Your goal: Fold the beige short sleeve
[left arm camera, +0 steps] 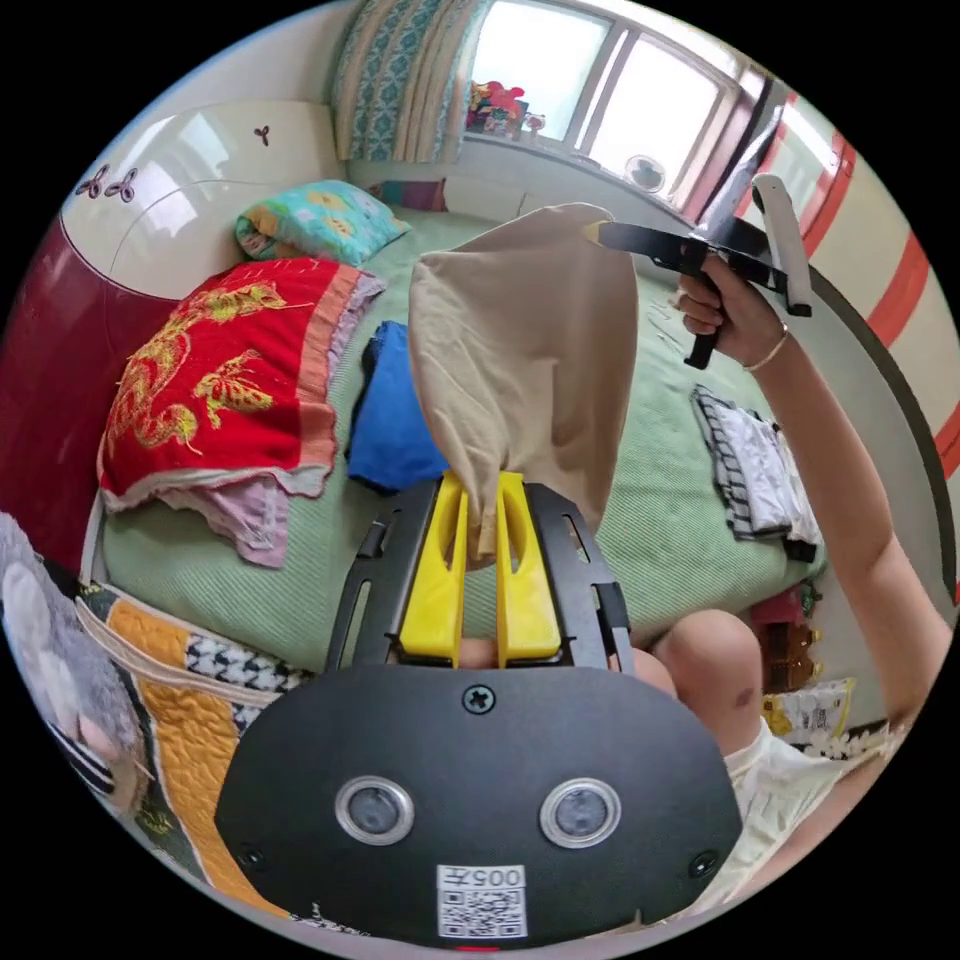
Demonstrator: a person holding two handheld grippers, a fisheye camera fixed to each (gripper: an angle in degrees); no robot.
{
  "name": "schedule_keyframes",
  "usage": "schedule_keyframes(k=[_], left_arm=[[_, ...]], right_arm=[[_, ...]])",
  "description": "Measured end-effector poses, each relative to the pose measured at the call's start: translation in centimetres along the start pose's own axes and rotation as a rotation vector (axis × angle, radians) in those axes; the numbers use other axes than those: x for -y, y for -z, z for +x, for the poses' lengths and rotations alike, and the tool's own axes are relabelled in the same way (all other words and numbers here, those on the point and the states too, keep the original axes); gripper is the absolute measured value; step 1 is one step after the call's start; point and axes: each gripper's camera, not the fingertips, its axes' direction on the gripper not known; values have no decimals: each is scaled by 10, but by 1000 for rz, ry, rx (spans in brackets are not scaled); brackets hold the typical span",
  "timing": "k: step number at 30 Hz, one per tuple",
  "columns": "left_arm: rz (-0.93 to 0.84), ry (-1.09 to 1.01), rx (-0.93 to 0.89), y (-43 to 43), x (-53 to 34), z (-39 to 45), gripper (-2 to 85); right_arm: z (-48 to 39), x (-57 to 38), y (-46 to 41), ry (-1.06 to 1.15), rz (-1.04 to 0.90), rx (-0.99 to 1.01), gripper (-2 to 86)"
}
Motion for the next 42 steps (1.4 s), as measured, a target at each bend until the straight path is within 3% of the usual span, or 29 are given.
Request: schedule_keyframes(k=[2,4,10,13,15,17,20,28,33,40,42], left_arm=[[-40,37,3,-27,20,-24,45],[-37,35,0,-39,28,-43,45],[-17,20,-115,-35,29,-81,54],[-22,22,-147,-35,33,-94,59],[-16,19,-155,-34,34,-99,60],[-14,21,-156,-30,33,-102,60],[12,16,-175,-21,28,-107,60],[75,162,-365,-32,-15,-154,58],[123,209,-237,11,-51,-152,13],[216,91,-51,27,-10,-58,-6],[153,152,41,-4,5,-47,-7]], right_arm=[[17,11,-55,-164,-125,82,22],[15,3,-77,-166,-155,99,35],[-63,-95,-72,226,-231,92,128],[-93,-142,-67,232,-251,94,142],[-102,-153,-70,217,-240,94,138],[-108,-156,-71,203,-206,2,49],[-112,-156,-48,225,-148,-17,-1],[-128,-199,-80,240,-238,-20,35],[-127,-209,-68,249,-374,80,57],[-142,-190,-21,119,-9,17,3],[-151,-185,-37,125,-49,-39,-4]])
